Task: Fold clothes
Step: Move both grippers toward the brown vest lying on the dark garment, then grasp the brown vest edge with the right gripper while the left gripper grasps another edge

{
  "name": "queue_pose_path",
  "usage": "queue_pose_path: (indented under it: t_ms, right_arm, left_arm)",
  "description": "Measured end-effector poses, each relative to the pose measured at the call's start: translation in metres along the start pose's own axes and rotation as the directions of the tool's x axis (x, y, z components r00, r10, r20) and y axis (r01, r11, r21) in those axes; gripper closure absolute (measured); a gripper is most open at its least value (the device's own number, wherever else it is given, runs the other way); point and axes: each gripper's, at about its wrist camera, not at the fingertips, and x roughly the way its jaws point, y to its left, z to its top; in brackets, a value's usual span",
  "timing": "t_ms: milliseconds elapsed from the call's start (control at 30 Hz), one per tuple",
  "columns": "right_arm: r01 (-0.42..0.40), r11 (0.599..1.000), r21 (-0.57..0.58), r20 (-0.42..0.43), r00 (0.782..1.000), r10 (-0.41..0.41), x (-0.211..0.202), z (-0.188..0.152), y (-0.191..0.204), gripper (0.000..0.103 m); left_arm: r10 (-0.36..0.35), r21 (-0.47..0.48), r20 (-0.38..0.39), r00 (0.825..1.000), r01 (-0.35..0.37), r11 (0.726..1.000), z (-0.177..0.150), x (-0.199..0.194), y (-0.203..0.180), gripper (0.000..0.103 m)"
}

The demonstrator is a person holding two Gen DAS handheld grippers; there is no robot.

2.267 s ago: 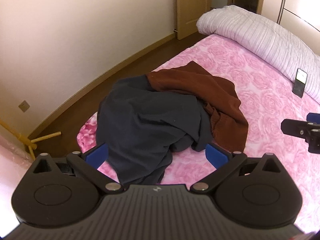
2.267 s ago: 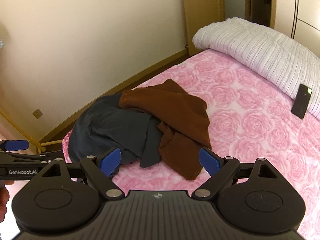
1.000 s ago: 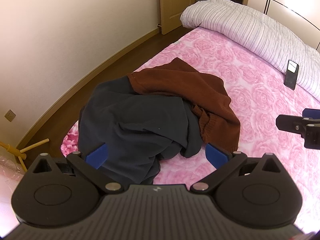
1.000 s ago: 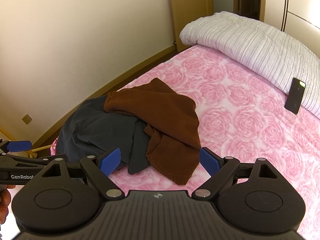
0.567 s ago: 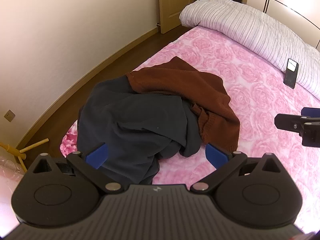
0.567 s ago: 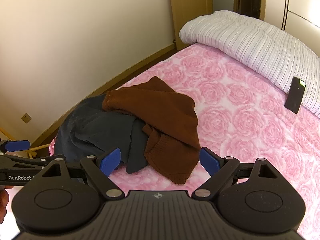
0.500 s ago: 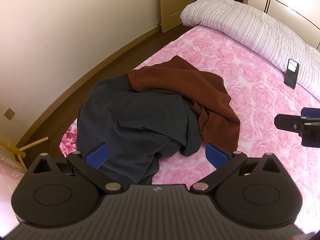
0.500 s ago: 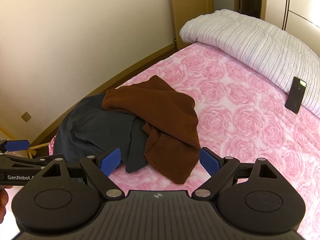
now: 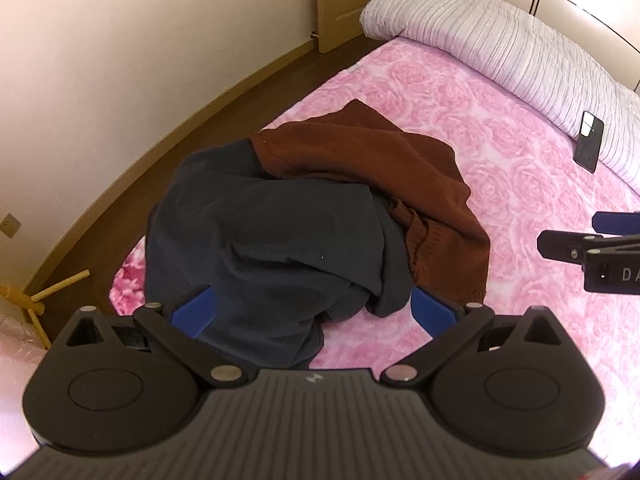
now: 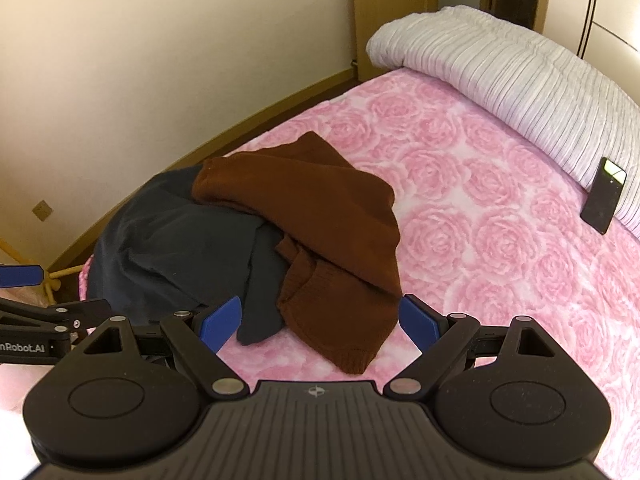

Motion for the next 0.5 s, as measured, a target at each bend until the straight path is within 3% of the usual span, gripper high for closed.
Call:
queue_pose_path:
  t_ms: [367, 500]
  right_arm:
    - [0.074, 0.997, -0.022, -0.051, 0.996, -0.075, 0.068, 0.023, -0.011, 0.015]
    - [0.087, 0.994, -0.059, -0.055, 0.994, -0.090, 0.102, 0.029, -0.014, 0.015]
  left_arm:
    - [-0.096, 0.075, -0.038, 0.995, 0.099, 0.992, 0.043, 0.076, 0.010, 0.001]
    - [-0.103, 0.184, -0.017, 0.995, 0.104, 0.977, 0.064, 0.116, 0.010, 0.001]
